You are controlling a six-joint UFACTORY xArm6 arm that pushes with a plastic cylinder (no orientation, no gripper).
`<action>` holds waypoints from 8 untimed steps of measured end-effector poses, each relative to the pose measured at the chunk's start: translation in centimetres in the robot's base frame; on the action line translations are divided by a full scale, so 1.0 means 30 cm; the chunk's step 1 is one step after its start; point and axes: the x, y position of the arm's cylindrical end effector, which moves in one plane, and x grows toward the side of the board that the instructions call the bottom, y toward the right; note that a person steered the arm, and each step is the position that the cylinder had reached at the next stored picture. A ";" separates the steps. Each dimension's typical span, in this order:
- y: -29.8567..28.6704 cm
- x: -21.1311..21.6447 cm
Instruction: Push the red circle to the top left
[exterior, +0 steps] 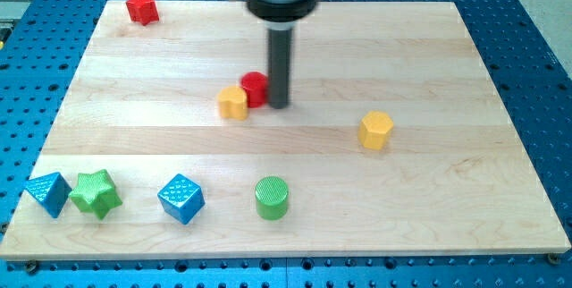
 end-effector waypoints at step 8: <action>-0.171 0.006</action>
